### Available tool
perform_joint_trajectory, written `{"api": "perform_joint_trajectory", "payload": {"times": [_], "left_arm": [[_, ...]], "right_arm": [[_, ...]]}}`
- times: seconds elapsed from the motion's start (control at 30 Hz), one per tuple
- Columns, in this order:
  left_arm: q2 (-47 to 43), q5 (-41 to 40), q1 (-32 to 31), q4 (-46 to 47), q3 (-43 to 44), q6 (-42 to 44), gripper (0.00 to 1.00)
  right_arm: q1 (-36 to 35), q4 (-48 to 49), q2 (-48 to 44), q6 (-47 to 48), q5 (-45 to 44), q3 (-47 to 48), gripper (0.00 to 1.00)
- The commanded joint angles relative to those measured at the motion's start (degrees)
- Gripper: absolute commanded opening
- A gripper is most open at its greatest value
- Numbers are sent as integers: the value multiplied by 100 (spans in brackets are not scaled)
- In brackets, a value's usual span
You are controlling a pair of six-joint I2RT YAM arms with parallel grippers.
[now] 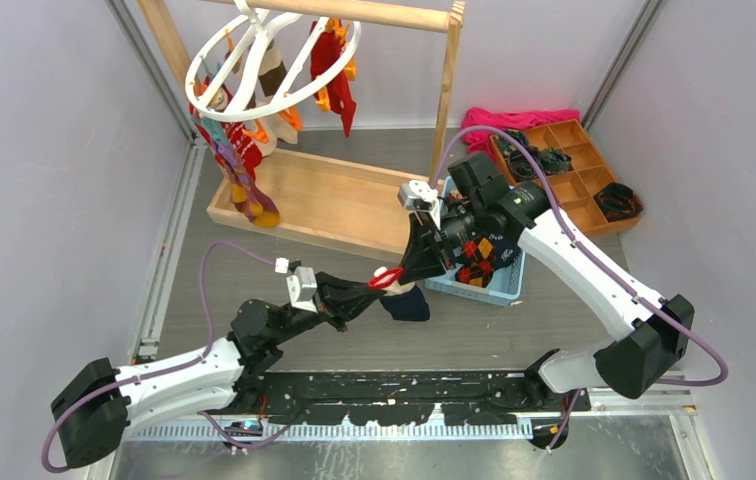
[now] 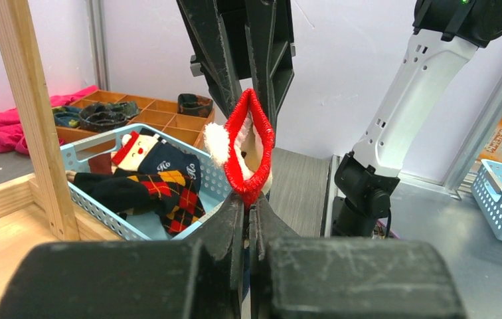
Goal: Clip the socks to the hanger
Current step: Adjust the sock, then open the clamp at the hanger.
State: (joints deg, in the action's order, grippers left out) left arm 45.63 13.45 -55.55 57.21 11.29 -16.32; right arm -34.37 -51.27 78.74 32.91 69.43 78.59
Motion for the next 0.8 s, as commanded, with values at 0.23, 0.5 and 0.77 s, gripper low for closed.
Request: {"api": "perform_joint_trajectory", "payload": {"times": [0.23,0.5,0.77], "left_arm": [[-305,-420,-17,-43,-49,47,14],[-2519,-2286,24,-5943,1444,244,87],[-2052,-4118,35,-8377,3536,-267,90]], "right_arm": [[38,336,-175,-666,-157,273,1],[315,386,-262,-1207,-1293,578,1],[334,649,-144,-1509,-1592,581,1]]}}
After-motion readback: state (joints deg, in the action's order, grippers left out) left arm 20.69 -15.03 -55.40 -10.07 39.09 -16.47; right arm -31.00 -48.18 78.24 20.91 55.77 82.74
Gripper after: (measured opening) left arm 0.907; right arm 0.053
